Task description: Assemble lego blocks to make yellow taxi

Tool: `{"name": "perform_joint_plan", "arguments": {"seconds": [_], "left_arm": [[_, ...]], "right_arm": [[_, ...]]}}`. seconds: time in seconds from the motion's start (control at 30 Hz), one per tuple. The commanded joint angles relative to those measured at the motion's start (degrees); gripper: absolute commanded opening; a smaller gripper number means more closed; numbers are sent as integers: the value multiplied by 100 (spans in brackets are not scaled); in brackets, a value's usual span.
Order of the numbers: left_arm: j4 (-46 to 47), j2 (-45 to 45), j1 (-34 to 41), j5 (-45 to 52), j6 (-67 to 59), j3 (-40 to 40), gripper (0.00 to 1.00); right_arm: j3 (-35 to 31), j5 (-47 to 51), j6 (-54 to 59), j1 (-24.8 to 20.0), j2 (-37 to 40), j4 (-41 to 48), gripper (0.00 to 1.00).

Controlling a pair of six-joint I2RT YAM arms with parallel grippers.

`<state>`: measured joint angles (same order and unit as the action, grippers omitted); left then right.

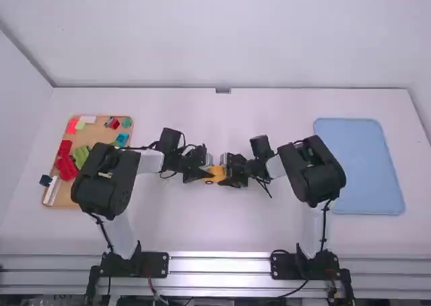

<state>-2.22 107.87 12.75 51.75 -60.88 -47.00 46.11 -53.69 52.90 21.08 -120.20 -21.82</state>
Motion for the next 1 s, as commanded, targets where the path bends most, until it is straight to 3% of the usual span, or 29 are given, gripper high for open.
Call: {"name": "perform_joint_plan", "arguments": {"seconds": [0.0,0.2,0.47,0.7,0.77,0.97], "left_arm": [[210,264,361,-772,0,203,2],[643,264,490,-1392,17,205,1],[474,229,479,-1294,79,205,2],[389,7,417,-1167,304,-2,11],[476,-92,411,-1174,302,-90,20],[516,-221,367,-1172,297,-240,26]], "right_arm": [[7,105,-55,33,-57,0,39],[7,109,-55,33,-57,0,39],[7,105,-55,26,-57,0,40],[7,107,-57,28,-57,2,40],[7,107,-57,28,-57,2,41],[7,107,-57,28,-57,2,41]]}}
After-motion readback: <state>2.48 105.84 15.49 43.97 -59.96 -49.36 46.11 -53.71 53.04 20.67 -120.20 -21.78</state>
